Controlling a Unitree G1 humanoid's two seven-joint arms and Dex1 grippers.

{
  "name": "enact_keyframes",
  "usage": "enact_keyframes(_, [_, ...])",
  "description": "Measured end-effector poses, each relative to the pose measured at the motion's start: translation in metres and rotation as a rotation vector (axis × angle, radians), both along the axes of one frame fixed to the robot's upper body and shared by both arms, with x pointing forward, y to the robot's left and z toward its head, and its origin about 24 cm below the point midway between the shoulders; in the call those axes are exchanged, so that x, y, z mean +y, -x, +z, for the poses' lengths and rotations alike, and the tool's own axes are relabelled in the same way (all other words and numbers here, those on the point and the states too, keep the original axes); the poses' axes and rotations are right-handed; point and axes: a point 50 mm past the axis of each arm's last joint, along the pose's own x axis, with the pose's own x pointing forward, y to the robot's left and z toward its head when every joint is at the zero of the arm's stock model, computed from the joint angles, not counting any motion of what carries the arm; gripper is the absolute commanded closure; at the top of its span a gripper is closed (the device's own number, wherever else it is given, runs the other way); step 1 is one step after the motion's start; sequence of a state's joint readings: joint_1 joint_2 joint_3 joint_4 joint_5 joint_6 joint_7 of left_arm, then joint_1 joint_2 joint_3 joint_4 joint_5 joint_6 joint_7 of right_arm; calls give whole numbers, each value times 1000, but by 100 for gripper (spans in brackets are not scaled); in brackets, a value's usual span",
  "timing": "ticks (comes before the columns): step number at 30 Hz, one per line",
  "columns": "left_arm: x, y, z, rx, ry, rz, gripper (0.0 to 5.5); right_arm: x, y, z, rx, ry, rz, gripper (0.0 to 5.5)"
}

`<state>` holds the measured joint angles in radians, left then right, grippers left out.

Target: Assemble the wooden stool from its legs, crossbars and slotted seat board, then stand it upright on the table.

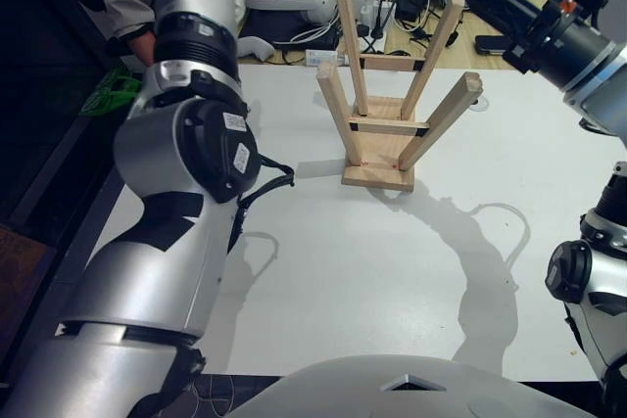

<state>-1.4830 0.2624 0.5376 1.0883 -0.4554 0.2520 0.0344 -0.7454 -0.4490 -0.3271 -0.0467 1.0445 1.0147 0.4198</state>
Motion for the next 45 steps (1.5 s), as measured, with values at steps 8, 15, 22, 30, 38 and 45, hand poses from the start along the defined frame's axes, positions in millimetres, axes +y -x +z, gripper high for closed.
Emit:
enact_keyframes(8, [-16, 33, -52, -205, -733, 174, 234, 0, -14, -13, -19, 108, -157, 296])
enact_keyframes(15, [-7, 91, -148, 96, -622, 216, 234, 3, -9, -52, -13, 400, -60, 296])
enact_keyframes(22, [-4, 96, -147, 129, -598, 223, 234, 9, -18, -46, -39, 372, -40, 296])
enact_keyframes(30, [-10, 96, -147, 142, -578, 210, 234, 15, -29, -20, -133, 448, -3, 296])
enact_keyframes(38, [-21, 84, -139, 124, -608, 166, 234, 49, 13, -8, -312, 633, 303, 296])
enact_keyframes(45, [-21, 81, -136, 110, -621, 168, 234, 3, 16, -76, -93, 939, 185, 296])
